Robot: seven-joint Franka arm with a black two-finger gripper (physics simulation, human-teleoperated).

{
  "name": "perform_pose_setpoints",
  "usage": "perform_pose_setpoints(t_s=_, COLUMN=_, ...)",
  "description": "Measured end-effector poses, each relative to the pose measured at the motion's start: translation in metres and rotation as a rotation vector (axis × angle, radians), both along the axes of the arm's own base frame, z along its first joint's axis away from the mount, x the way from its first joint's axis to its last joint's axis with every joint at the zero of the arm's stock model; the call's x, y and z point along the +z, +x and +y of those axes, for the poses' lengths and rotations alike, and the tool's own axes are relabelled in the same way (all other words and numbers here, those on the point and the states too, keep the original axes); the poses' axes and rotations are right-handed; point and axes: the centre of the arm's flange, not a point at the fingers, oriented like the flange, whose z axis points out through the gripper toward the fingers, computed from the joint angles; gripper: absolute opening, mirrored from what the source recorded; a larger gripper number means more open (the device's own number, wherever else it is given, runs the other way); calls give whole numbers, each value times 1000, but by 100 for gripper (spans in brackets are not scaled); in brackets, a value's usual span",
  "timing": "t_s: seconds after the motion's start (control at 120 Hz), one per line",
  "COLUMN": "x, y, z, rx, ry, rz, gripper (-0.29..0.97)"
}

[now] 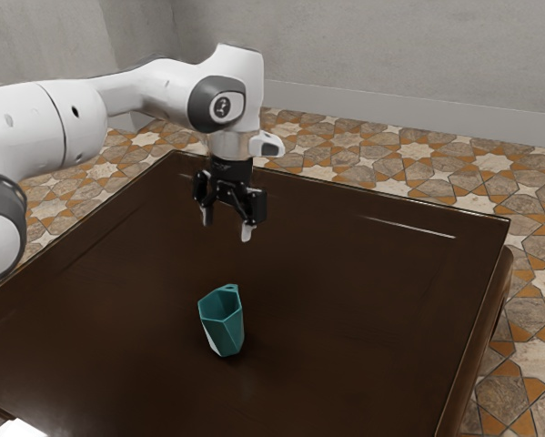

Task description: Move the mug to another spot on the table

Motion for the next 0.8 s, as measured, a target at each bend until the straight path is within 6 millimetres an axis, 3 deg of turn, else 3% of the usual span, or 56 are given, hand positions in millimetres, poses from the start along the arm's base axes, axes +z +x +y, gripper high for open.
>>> perform_pose_setpoints(t_s=0.483, x=-88, y=-20, z=-27, rx=189, ry=-102, rz=184, gripper=68)
perform_pose_setpoints(t_s=0.8, x=-102, y=-8, z=-3, rx=267, ry=-50, rz=143, gripper=68)
